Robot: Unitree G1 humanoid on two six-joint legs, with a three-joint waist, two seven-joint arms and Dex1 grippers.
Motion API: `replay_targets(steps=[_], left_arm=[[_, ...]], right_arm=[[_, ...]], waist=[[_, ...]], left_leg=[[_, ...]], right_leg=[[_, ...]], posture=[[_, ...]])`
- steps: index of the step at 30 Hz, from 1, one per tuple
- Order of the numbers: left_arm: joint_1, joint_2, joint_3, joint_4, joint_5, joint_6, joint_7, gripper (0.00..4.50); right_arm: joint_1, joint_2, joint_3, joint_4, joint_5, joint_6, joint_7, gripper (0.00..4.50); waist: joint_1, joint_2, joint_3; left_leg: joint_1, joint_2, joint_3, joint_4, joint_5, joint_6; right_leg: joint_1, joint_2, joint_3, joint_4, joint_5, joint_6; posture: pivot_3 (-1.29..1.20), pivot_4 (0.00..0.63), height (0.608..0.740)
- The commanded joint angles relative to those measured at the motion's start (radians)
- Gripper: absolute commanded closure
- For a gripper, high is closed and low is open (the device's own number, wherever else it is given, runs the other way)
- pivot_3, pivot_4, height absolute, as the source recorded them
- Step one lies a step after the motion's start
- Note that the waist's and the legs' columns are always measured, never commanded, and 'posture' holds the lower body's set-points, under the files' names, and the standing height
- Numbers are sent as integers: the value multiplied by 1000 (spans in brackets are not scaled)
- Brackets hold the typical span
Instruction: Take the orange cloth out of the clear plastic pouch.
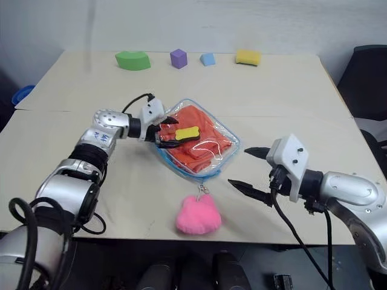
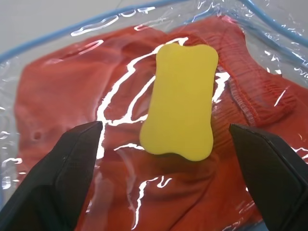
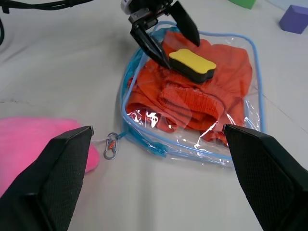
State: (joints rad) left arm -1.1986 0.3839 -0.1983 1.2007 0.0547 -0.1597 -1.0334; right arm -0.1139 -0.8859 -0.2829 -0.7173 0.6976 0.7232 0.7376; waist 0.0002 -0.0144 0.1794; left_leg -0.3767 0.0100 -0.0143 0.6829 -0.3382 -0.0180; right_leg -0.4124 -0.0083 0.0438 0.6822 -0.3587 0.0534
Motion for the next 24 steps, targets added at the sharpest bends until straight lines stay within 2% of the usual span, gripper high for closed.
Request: replay_targets(steps=[1,4,11,12,16,18,24], left_arm=[[-46,-15,-4,33,46,-37,44,31],[-58,-32,9,59,62,-40,78,604],[-49,-33,42,55,53,-44,42,2702],[-42,-27,56,43,38,-38,18,2878],[6,19,136,-44,-37,16,-37,2957],[72,71,176,-158,-74,58,-48,2957],[452,306,353,-625,-123,293,120,2957]], right_arm=[[6,6,-35,-50,22,-2,-26,0],[6,5,-35,-52,25,-4,-41,0],[-15,0,11,-38,4,-24,-44,0],[-21,-1,21,-33,2,-27,-38,0],[-68,3,68,-2,2,-37,-11,0],[-98,5,96,18,8,-41,11,0],[-198,26,214,111,-24,-84,96,0]], waist=[[0,0,0],[0,0,0],[0,0,0],[-1,0,0],[-5,0,0],[-8,-1,0],[-36,-1,0]], left_leg=[[0,0,0,0,0,0],[0,0,0,0,0,0],[0,0,0,0,0,0],[0,0,0,0,0,0],[0,0,0,0,1,-1],[0,0,0,0,1,-2],[1,2,-1,-1,1,-2]], right_leg=[[0,0,0,0,0,0],[0,0,0,0,0,0],[0,0,0,1,0,0],[0,0,0,1,0,0],[0,0,0,1,0,0],[-1,0,0,2,0,0],[-2,1,2,7,0,0]], posture=[[0,150,740],[0,150,740],[0,150,740],[0,150,740],[0,150,740],[0,150,740],[0,150,740]])
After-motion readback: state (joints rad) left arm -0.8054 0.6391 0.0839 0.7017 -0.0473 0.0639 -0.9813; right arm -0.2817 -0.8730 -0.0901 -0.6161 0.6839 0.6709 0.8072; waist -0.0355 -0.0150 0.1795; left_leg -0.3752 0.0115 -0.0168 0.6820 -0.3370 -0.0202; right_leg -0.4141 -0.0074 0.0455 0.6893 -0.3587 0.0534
